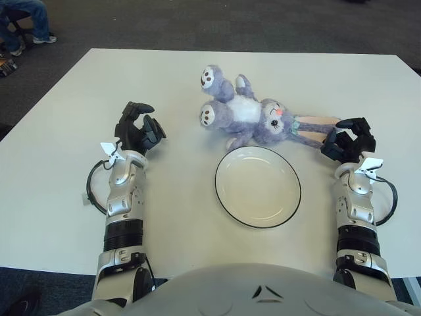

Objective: Put the doll into the plate.

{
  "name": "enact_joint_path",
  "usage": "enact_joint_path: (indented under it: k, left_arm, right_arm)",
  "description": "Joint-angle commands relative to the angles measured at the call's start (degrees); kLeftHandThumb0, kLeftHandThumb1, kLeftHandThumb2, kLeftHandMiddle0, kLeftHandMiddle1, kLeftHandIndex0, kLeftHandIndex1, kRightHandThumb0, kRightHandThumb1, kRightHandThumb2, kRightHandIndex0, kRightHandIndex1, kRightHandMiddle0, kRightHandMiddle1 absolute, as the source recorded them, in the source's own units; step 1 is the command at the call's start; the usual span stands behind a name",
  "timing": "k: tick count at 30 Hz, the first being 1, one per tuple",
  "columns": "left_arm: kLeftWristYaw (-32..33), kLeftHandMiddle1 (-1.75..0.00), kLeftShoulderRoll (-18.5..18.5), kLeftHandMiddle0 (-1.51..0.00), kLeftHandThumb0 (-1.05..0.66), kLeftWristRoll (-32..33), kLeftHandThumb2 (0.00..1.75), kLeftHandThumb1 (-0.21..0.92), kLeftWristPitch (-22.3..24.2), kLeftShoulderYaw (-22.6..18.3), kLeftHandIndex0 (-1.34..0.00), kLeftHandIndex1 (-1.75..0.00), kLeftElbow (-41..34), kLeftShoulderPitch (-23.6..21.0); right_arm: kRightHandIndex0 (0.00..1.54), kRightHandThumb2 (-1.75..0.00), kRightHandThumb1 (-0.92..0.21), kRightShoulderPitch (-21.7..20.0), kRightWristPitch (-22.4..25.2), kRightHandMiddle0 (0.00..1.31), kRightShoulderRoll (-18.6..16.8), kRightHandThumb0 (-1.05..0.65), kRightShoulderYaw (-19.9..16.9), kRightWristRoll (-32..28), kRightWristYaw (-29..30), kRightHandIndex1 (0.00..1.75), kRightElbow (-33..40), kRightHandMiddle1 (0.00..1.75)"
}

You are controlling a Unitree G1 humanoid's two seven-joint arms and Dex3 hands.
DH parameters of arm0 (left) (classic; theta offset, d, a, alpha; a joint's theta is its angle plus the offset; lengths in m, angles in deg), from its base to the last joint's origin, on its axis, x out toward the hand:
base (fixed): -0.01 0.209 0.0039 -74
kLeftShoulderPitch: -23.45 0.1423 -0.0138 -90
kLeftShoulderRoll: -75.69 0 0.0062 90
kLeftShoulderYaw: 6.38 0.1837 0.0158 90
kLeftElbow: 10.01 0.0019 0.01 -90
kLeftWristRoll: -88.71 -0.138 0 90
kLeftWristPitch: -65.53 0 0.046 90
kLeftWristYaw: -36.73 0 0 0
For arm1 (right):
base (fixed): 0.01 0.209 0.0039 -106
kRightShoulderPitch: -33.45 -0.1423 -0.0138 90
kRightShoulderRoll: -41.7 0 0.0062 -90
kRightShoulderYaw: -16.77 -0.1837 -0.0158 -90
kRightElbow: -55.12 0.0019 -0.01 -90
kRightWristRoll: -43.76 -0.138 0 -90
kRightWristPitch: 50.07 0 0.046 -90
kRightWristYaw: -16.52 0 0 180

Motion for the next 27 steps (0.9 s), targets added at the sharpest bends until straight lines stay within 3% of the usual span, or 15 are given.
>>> enact_joint_path:
  k: [1, 27]
  left_arm:
    - [-0.2, -1.75, 0.2, -1.11, -0.44, 0.2, 1.18, 0.42, 0.3, -0.1, -0.52, -1.75, -0.3, -0.5]
    - [-0.6, -1.75, 0.1, -1.09, -0.44, 0.2, 1.17, 0.43, 0.1, 0.2, -0.52, -1.75, 0.4, -0.8]
  right_arm:
    - [0.68, -1.32, -0.29, 0.4, 0.9, 0.4, 0.0, -0.01, -0.1, -0.1, 0.1, 1.63, 0.7, 1.75]
    - [0.68, -1.33, -0.28, -0.2, 0.4, 0.41, 0.0, -0.01, -0.6, -0.4, 0.3, 1.65, -0.3, 1.75]
